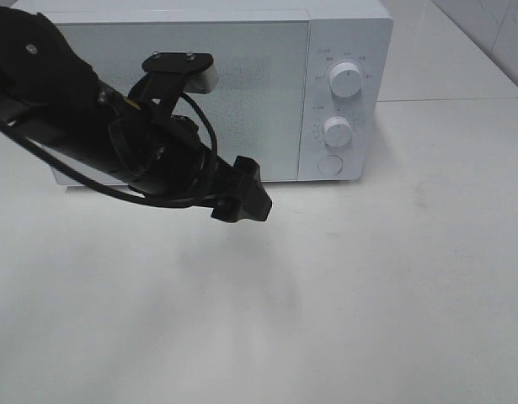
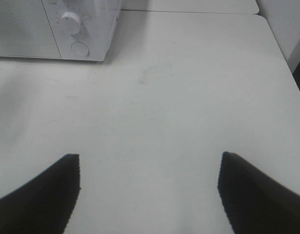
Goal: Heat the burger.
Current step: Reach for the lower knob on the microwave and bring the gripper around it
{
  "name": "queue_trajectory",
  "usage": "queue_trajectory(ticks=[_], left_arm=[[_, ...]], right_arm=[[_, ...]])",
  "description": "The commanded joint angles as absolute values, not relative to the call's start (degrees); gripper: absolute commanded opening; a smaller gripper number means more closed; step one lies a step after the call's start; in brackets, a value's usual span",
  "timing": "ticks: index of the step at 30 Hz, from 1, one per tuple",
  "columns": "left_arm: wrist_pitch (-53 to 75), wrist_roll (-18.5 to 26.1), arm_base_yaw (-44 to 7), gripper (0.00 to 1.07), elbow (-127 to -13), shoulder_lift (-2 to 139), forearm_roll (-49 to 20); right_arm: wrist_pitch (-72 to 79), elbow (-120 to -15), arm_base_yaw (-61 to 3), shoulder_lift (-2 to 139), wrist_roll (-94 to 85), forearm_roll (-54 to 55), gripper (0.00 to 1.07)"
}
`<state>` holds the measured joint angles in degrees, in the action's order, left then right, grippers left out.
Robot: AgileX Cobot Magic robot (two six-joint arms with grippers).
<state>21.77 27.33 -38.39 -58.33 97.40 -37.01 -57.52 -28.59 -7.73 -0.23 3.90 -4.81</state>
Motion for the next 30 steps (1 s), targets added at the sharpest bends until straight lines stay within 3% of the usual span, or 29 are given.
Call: queue_trajectory(ticks=[1,6,12,14,17,18,20,22,23,25,28,30], left_arm=[[31.9,27.3,-36.3,1.0,-58.1,93.7,-30.9],[43.0,24.9,-33.4,1.0,-58.1,90.5,-28.2],[54.8,23.1,-26.4,1.0,-58.1,87.0,-27.6],[59.3,21.3,-20.3,1.0,-58.1,84.7,-25.9],[60.3,20.9,-18.6,1.0,-58.1,84.0,-25.3],[61.9,19.8,-15.0,1.0,-58.0,82.7,-23.7],[62.5,19.1,-13.5,1.0,-57.9,82.1,-23.0],[64.6,17.5,-6.2,1.0,-55.8,78.7,-20.7],[64.6,17.5,-6.2,1.0,-55.8,78.7,-20.7],[64.6,16.2,-0.4,1.0,-53.1,75.7,-20.6],[64.6,15.9,0.9,1.0,-52.3,74.8,-20.6],[64.9,14.2,5.8,1.0,-48.2,69.7,-19.8]], right_arm=[[-57.2,-28.5,-7.4,-1.8,3.6,-5.0,0.75],[-57.2,-28.5,-7.4,-1.8,3.6,-5.0,0.75],[-57.2,-28.5,-7.4,-1.8,3.6,-5.0,0.75],[-57.2,-28.5,-7.4,-1.8,3.6,-5.0,0.75],[-57.2,-28.5,-7.4,-1.8,3.6,-5.0,0.75],[-57.2,-28.5,-7.4,-1.8,3.6,-5.0,0.75],[-57.2,-28.5,-7.4,-1.8,3.6,-5.0,0.75],[-57.2,-28.5,-7.4,-1.8,3.6,-5.0,0.75],[-57.2,-28.5,-7.4,-1.8,3.6,-5.0,0.75],[-57.2,-28.5,-7.4,-1.8,3.6,-5.0,0.75],[-57.2,-28.5,-7.4,-1.8,3.6,-5.0,0.75],[-57.2,-28.5,-7.4,-1.8,3.6,-5.0,0.75]])
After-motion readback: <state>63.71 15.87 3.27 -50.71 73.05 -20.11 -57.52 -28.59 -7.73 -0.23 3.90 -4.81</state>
